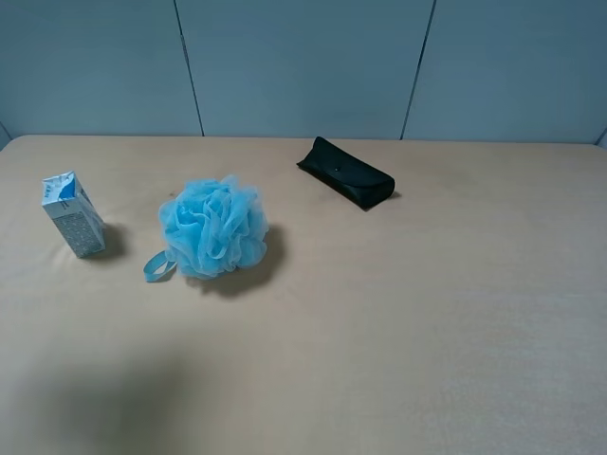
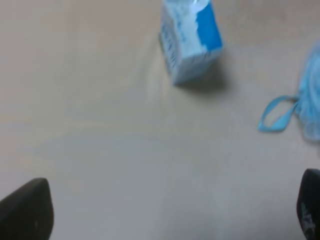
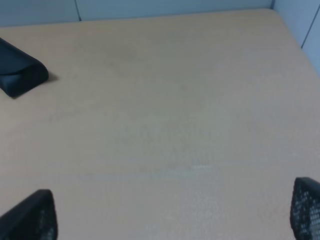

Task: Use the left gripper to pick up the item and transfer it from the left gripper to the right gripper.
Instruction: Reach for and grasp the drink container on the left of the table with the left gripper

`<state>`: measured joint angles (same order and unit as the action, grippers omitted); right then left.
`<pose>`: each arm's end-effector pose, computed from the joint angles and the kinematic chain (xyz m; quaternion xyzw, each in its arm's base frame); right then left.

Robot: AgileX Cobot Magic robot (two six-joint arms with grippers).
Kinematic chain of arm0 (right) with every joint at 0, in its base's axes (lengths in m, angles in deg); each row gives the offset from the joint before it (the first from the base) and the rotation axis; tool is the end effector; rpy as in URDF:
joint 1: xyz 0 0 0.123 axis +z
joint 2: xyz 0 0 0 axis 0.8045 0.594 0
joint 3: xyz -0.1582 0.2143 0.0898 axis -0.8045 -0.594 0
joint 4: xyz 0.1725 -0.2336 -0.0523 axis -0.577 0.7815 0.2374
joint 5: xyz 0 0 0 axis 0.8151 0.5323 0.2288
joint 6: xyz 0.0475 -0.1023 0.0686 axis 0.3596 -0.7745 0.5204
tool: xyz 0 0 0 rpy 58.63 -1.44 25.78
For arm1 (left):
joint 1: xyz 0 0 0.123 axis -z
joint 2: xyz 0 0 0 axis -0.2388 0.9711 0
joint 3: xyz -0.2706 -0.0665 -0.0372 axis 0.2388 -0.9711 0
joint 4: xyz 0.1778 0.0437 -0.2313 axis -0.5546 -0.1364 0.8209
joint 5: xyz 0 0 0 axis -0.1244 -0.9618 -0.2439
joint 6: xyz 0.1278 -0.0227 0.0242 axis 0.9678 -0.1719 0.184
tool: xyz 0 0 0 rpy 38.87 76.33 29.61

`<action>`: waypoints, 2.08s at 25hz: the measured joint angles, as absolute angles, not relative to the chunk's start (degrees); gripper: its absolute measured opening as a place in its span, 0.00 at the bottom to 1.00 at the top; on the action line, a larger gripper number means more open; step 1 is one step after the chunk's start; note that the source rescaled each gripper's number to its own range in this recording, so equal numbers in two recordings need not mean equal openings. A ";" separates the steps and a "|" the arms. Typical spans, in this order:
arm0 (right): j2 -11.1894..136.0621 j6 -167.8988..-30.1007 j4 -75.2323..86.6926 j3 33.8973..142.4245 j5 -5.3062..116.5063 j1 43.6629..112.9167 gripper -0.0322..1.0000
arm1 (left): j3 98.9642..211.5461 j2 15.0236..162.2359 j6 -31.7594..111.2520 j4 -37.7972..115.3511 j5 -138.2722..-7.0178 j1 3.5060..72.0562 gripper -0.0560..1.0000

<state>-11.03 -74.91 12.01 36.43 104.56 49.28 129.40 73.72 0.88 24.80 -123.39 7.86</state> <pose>0.0764 -0.0026 0.2842 0.0402 0.8395 -0.0004 0.5418 0.2563 0.0276 0.2938 -0.0880 0.9473 0.0071 0.3080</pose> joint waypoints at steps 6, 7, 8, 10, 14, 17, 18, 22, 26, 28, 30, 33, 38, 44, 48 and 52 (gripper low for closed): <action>-11.03 -74.91 12.01 36.43 104.56 49.28 1.00 | 134.08 87.75 -0.36 26.36 -117.94 7.86 0.97; -11.03 -74.91 12.01 36.43 104.56 49.28 1.00 | 134.60 89.85 -1.05 26.43 -117.42 7.86 0.97; -11.03 -74.91 12.01 36.43 104.56 49.28 1.00 | 135.03 91.48 -1.62 26.44 -116.85 7.86 0.97; -11.03 -74.91 12.01 36.43 104.56 49.28 1.00 | 135.44 94.80 -2.57 26.49 -115.74 7.86 0.97; -11.03 -74.91 12.01 36.43 104.56 49.28 1.00 | 135.44 99.88 -4.70 26.49 -113.14 7.91 0.97; -11.03 -74.91 12.01 36.43 104.56 49.28 1.00 | 135.44 103.17 -7.38 25.28 -110.80 8.85 0.97; -11.03 -74.91 12.01 36.43 104.56 49.28 1.00 | 135.44 104.13 -8.27 24.64 -109.97 9.43 0.97; -11.03 -74.91 12.01 36.43 104.56 49.28 1.00 | 136.00 108.18 -13.26 21.61 -108.33 11.56 0.97; -11.03 -74.91 12.01 36.43 104.56 49.28 1.00 | 137.49 111.57 -17.07 20.19 -108.00 12.68 0.97; -11.03 -74.91 12.01 36.43 104.56 49.28 1.00 | 138.17 113.22 -18.62 19.67 -107.95 12.82 0.97; -11.03 -74.91 12.01 36.43 104.56 49.28 1.00 | 138.81 114.89 -19.68 19.63 -107.87 12.82 0.97; -11.03 -74.91 12.01 36.43 104.56 49.28 1.00 | 139.41 116.92 -20.22 19.56 -107.33 12.82 0.97; -11.03 -74.91 12.01 36.43 104.56 49.28 1.00 | 140.48 119.61 -21.99 19.56 -106.49 12.82 0.95; -11.03 -74.91 12.01 36.43 104.56 49.28 1.00 | 141.17 120.80 -23.51 19.86 -106.26 12.93 0.84; -11.03 -74.91 12.01 36.43 104.56 49.28 1.00 | 141.22 120.86 -24.50 19.96 -106.93 12.93 0.58; -11.03 -74.91 12.01 36.43 104.56 49.28 1.00 | 141.35 120.86 -25.54 21.08 -107.67 12.93 0.09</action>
<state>-11.03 -74.91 12.01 36.43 104.56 49.28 141.35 120.86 -25.54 21.08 -107.67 12.93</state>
